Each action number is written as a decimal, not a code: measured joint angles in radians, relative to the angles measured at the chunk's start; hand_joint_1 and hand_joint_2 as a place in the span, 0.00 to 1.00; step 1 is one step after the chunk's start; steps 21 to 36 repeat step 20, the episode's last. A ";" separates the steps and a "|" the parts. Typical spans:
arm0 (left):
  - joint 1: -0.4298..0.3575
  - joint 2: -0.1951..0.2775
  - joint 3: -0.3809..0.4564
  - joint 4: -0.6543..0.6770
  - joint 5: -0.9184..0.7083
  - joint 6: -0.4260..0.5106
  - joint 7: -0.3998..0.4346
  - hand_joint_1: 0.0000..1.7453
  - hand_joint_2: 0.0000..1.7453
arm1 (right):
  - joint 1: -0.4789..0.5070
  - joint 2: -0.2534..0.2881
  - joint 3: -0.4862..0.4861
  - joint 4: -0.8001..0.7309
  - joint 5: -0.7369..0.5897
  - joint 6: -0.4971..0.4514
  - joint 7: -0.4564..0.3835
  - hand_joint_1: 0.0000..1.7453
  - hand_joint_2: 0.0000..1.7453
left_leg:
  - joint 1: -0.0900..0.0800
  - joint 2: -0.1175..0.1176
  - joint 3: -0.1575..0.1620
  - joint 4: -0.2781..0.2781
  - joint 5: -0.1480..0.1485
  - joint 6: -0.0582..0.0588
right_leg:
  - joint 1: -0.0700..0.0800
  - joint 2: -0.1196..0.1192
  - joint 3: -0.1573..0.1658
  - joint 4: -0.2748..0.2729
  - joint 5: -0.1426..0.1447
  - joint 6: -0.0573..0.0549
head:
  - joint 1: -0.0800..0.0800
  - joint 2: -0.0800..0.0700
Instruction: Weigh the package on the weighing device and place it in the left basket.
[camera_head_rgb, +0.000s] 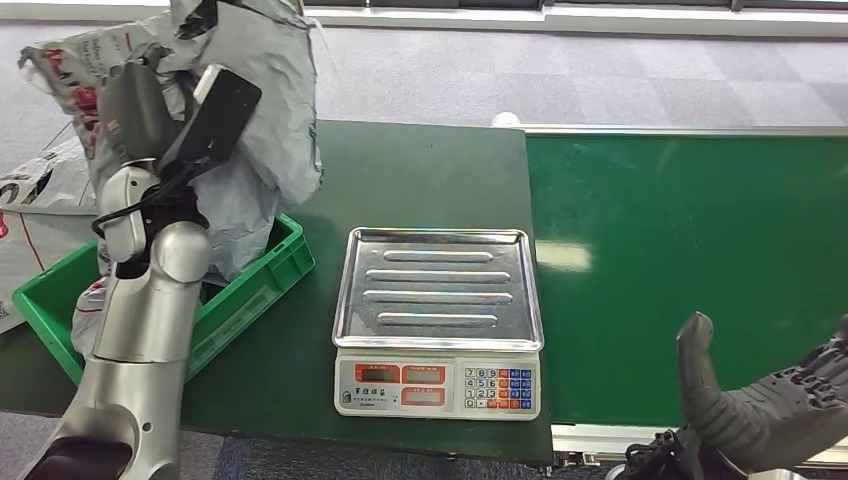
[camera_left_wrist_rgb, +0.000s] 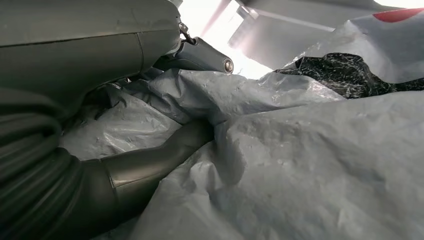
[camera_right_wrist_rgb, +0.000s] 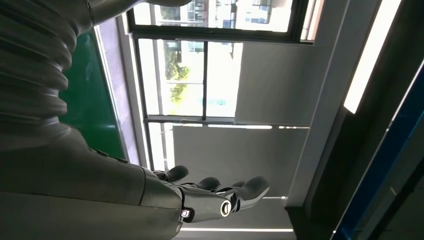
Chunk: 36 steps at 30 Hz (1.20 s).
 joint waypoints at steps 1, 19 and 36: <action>0.002 0.024 0.032 0.002 -0.013 0.006 0.010 1.00 1.00 | 0.013 -0.004 0.000 0.000 -0.002 0.000 0.000 0.00 1.00 | 0.000 0.000 0.000 0.000 0.000 0.000 | 0.000 0.000 0.000 0.000 0.000 0.000 | 0.000 0.000; 0.151 0.176 0.302 0.046 -0.142 -0.044 0.055 0.00 1.00 | 0.100 -0.019 0.011 0.001 0.018 0.000 -0.001 0.00 1.00 | 0.001 0.000 -0.001 0.000 0.000 -0.001 | 0.000 -0.001 -0.001 0.000 0.000 -0.001 | 0.000 0.000; 0.152 0.176 0.304 0.046 -0.142 -0.044 0.055 0.00 1.00 | 0.100 -0.019 0.011 0.002 0.018 0.000 -0.001 0.00 1.00 | 0.001 0.000 -0.001 0.000 0.000 -0.001 | 0.000 -0.001 -0.001 0.000 0.000 -0.001 | 0.000 0.000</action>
